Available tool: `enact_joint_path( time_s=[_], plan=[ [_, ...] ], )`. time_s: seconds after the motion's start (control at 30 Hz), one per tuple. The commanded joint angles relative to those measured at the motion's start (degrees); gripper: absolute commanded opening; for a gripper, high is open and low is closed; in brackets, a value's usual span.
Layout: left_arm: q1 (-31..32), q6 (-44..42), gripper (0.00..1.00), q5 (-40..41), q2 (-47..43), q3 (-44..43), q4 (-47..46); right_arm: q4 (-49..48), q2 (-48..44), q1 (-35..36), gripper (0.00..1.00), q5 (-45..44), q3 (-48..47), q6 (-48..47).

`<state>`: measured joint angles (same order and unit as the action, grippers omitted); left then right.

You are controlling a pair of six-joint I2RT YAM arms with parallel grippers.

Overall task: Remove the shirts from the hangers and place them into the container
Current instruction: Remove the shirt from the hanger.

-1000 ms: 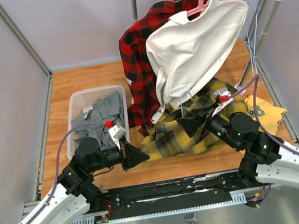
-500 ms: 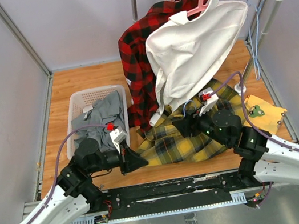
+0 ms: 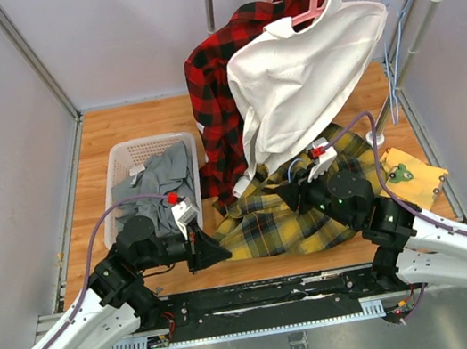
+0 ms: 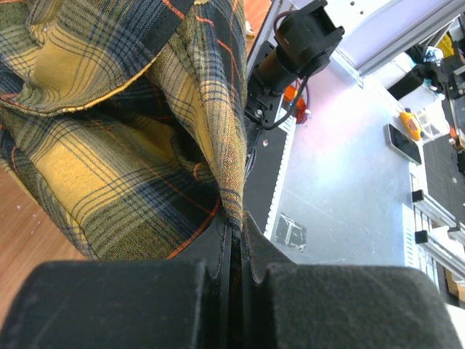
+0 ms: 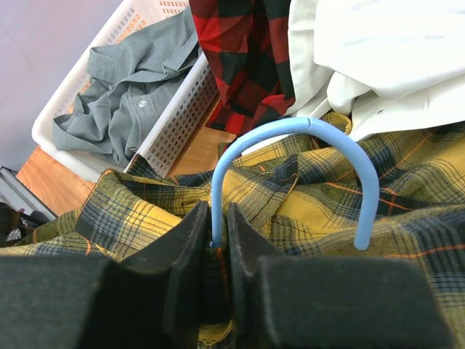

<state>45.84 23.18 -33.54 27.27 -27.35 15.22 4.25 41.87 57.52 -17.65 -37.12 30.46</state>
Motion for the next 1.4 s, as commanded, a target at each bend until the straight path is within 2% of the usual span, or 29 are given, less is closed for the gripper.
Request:
enact_joint_path(
  time_s=[0.0, 0.07, 0.27, 0.43, 0.6, 0.7, 0.73, 0.77, 0.8, 0.83, 0.93, 1.17, 1.37],
  plan=[
    [0.39, -0.58, 0.00, -2.77, -1.24, -1.29, -2.10, -0.21, -0.61, -0.56, 0.10, -2.08, -0.60, -0.36],
    [0.39, -0.57, 0.01, -2.08, -1.77, -1.28, -1.98, -0.21, -0.89, -0.56, 0.01, -2.10, -0.59, -0.46],
    [0.39, -0.37, 0.01, -1.19, -2.10, -1.36, -1.94, 0.49, -2.23, -0.56, 0.01, -1.65, -0.83, -1.25],
    [0.39, -0.32, 0.06, 0.80, -2.70, -1.39, -1.74, 0.54, -3.21, -0.56, 0.01, -1.13, -0.97, -1.83],
    [0.39, -0.39, 0.07, 1.50, -2.96, -1.39, -1.64, 0.49, -3.37, -0.56, 0.01, -0.08, -1.19, -2.85],
    [0.39, -0.80, 0.07, 2.41, -2.82, -1.49, -2.07, -0.05, -3.41, -0.56, 0.01, 0.85, -1.12, -4.95],
    [0.39, -0.77, 0.04, 2.89, -2.90, -1.48, -2.53, -0.55, -3.56, -0.56, 0.01, 1.29, -0.93, -6.05],
    [0.39, -0.78, 0.01, 2.60, -2.98, -1.45, -3.41, -0.94, -3.69, -0.56, 0.04, 1.21, -0.74, -7.14],
    [0.39, -0.77, 0.01, 2.11, -3.01, -1.39, -4.22, -1.07, -3.84, -0.56, 0.16, 0.68, -0.55, -7.57],
    [0.39, -0.87, 0.01, 2.07, -2.96, -1.62, -4.49, -0.97, -4.06, -0.56, 0.34, -0.11, -0.51, -7.99],
    [0.39, -2.03, 0.01, 1.37, -1.92, -2.97, -3.67, -0.64, -4.85, -0.56, 0.61, -1.38, -0.57, -9.04],
    [0.39, -2.59, 0.01, -1.55, 0.97, -4.96, -1.15, -0.75, -7.91, -0.56, 0.79, -6.92, 0.50, -5.54],
    [0.39, -4.22, 0.01, 0.03, 2.46, -7.34, 3.70, -8.09, -14.13, -0.55, 0.85, -5.40, 5.19, -2.61]
  ],
)
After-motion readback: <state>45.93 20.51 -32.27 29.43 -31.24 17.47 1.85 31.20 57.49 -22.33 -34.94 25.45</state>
